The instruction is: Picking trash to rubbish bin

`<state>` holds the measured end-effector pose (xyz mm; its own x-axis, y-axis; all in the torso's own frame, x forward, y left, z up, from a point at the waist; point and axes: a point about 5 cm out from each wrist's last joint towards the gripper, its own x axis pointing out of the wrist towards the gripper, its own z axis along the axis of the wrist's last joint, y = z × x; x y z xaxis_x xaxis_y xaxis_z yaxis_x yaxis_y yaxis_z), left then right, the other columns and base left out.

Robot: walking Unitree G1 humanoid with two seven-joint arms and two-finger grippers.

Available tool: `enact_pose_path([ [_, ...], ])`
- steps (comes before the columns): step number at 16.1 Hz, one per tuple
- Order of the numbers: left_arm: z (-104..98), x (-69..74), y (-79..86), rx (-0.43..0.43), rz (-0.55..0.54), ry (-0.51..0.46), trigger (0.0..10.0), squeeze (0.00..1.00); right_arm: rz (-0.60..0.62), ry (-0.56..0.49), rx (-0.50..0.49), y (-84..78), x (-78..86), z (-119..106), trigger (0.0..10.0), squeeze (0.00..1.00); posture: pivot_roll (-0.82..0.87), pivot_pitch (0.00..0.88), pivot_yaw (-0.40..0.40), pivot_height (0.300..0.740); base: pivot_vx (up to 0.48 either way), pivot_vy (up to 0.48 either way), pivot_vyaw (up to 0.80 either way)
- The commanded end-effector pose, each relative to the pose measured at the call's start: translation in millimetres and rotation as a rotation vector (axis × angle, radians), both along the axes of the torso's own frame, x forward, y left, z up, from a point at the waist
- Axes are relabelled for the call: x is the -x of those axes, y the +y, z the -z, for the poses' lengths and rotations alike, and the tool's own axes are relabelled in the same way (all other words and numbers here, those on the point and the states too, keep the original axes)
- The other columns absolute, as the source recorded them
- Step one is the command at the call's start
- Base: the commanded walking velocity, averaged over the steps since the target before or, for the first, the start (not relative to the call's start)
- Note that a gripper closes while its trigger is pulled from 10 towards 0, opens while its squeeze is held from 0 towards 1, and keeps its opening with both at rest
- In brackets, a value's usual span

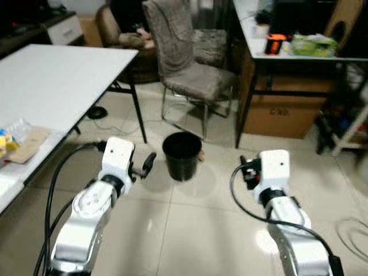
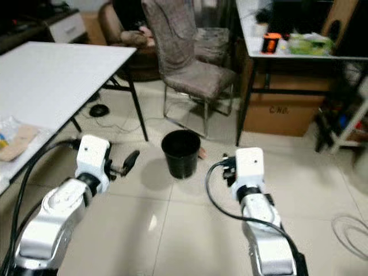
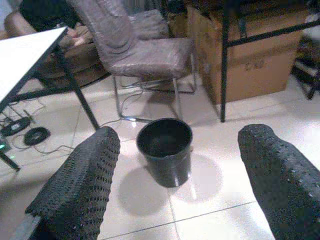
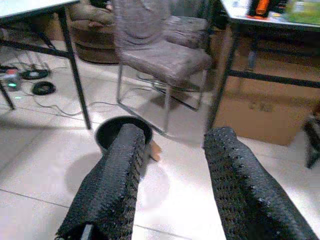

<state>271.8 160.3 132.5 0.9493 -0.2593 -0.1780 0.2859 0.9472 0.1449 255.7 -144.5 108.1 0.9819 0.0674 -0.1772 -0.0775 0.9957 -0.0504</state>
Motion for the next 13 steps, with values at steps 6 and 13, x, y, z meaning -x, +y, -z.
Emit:
enact_pose_path([
  [6, -0.4, -2.1, 6.5, -0.005, -0.035, -0.009, 10.0, 0.00, 0.024, -0.018, 0.110, 3.2, -12.6, 0.9, 10.0, 0.00, -0.04, 0.000, 0.008, 0.740, -0.256, 0.000, 0.00],
  [13, -8.9, 2.2, 12.8, -0.007, -0.087, -0.079, 10.0, 0.00, -0.083, -0.058, 0.077, 12.6, -14.2, -7.7, 10.0, 0.00, -0.02, 0.000, -0.003, 0.740, -0.146, 0.000, 0.11],
])
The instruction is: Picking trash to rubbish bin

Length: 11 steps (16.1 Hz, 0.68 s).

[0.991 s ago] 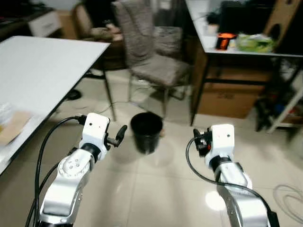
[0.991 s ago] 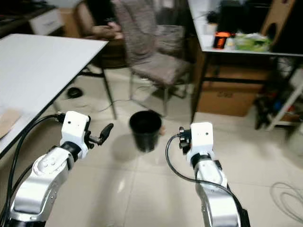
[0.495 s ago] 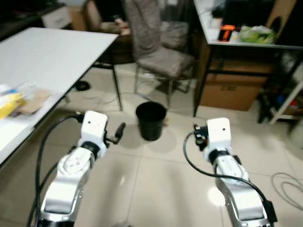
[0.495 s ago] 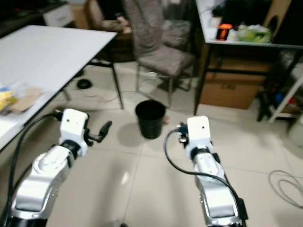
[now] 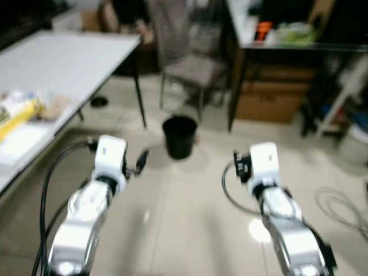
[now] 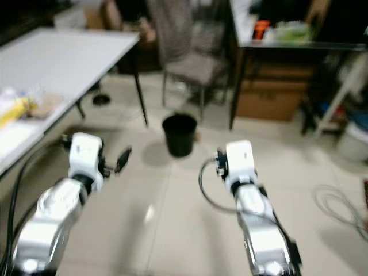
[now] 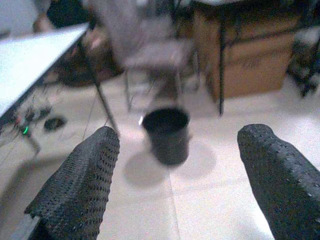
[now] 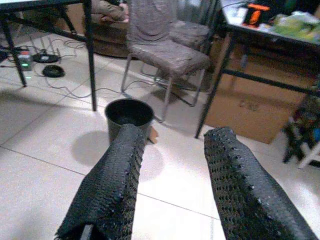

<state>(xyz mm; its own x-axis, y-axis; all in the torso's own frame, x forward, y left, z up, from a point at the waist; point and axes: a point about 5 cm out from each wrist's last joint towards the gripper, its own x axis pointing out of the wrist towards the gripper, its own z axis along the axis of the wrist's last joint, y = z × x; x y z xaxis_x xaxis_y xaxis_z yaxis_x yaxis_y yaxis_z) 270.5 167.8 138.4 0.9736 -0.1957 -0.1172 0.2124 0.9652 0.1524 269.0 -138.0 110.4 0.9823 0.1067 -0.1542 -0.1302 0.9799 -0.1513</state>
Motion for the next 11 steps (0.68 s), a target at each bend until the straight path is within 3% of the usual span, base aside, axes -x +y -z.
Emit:
enact_pose_path([
  [1, -5.4, 1.6, 7.5, -0.015, -0.043, -0.037, 10.0, 0.00, -0.052, -0.033, -0.005, 8.7, -0.8, -5.2, 10.0, 0.00, -0.02, 0.000, 0.000, 0.740, 0.000, 0.000, 0.80],
  [5, -10.1, 1.3, 10.0, -0.044, -0.081, -0.069, 10.0, 0.00, -0.134, -0.054, -0.018, 21.0, -1.9, -9.9, 10.0, 0.00, -0.02, 0.000, -0.004, 0.740, 0.000, 0.000, 0.80],
  [11, -16.7, -5.6, 13.7, -0.063, -0.099, -0.109, 10.0, 0.00, -0.158, -0.076, -0.011, 20.7, -7.5, -14.5, 10.0, 0.00, -0.02, 0.000, -0.012, 0.740, 0.000, 0.000, 0.80],
])
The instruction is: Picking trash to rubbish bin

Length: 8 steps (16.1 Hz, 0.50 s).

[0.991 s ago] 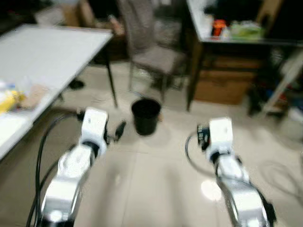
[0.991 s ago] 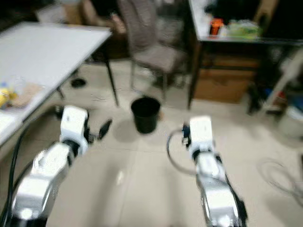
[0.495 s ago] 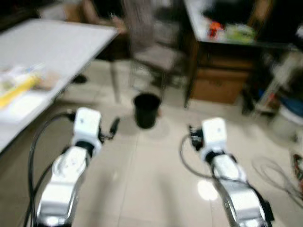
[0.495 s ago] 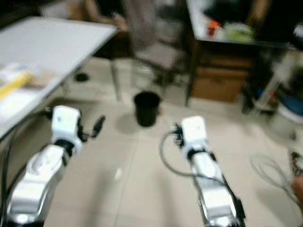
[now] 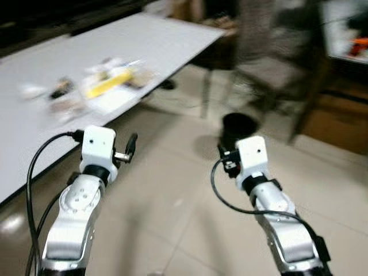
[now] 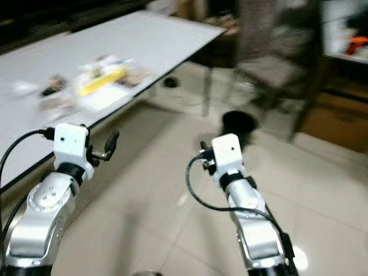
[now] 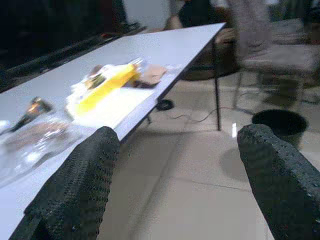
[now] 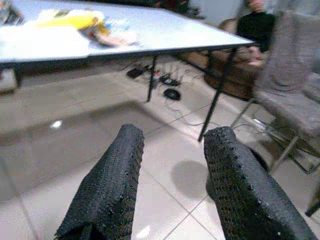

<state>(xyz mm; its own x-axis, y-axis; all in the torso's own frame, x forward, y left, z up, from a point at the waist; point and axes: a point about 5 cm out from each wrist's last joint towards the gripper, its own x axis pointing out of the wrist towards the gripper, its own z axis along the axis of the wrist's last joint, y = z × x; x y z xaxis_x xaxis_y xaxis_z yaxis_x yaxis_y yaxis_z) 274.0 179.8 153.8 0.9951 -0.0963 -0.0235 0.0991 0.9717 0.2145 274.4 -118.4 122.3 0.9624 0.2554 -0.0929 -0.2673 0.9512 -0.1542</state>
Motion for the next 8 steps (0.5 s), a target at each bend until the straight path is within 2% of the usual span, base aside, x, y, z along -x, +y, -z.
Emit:
enact_pose_path([
  [1, 0.5, -3.1, 2.3, -0.022, -0.006, 0.001, 10.0, 0.00, -0.021, -0.014, 0.019, 2.4, -3.0, -2.3, 10.0, 0.00, -0.03, 0.000, -0.004, 0.740, 0.000, 0.000, 0.80],
  [3, -1.0, -4.9, 0.2, -0.019, 0.011, -0.005, 10.0, 0.00, -0.020, -0.021, 0.018, 4.7, -5.7, -5.9, 10.0, 0.00, -0.03, 0.000, -0.005, 0.740, 0.306, 0.000, 0.80],
  [5, -2.3, -10.4, -0.2, -0.020, 0.005, 0.000, 10.0, 0.00, -0.004, -0.034, 0.101, 2.2, -8.1, -3.2, 10.0, 0.00, -0.03, 0.000, -0.002, 0.740, 0.328, 0.000, 0.00],
  [7, -3.4, -12.6, -1.6, -0.024, 0.028, -0.006, 10.0, 0.00, 0.008, -0.026, 0.053, 1.2, -7.1, -2.5, 10.0, 0.00, -0.03, 0.000, 0.001, 0.740, 0.328, 0.000, 0.00],
  [8, -3.1, -13.1, 0.7, -0.023, 0.017, 0.000, 10.0, 0.00, 0.002, -0.027, 0.067, 1.5, -6.9, -2.0, 10.0, 0.00, -0.04, 0.000, 0.009, 0.740, 0.341, 0.000, 0.00],
])
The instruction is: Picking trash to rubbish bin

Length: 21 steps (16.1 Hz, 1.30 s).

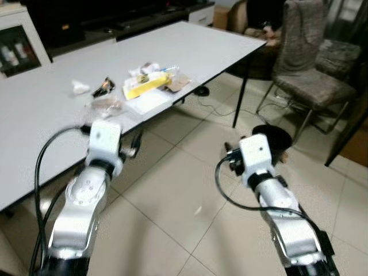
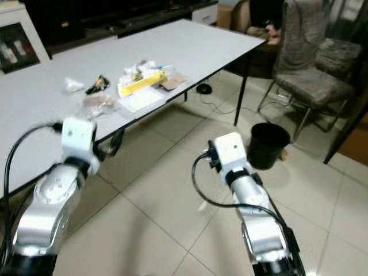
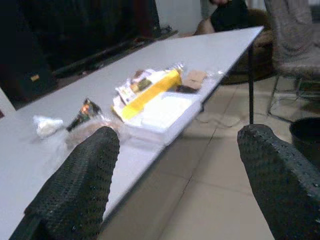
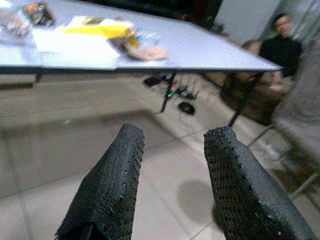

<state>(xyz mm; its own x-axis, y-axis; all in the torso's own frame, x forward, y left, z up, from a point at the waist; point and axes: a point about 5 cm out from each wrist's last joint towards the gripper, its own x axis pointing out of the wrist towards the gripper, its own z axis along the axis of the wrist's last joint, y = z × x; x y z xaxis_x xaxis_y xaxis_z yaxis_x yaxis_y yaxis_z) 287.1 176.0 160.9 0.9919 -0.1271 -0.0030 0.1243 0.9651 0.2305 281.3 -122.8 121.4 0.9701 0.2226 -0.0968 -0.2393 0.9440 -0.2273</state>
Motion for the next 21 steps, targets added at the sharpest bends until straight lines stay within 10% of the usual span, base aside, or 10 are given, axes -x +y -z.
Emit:
enact_pose_path([
  [1, 3.2, -0.5, 4.0, 0.002, -0.006, 0.024, 10.0, 0.00, -0.018, -0.017, -0.014, 5.1, -0.1, -4.8, 10.0, 0.00, -0.04, 0.000, 0.006, 0.740, 0.341, 0.000, 0.00],
  [21, 7.2, -12.1, 13.5, -0.028, -0.013, 0.028, 10.0, 0.00, -0.192, -0.039, -0.041, 14.4, 13.5, -5.6, 10.0, 0.00, -0.04, 0.000, 0.013, 0.740, 0.343, 0.000, 0.24],
])
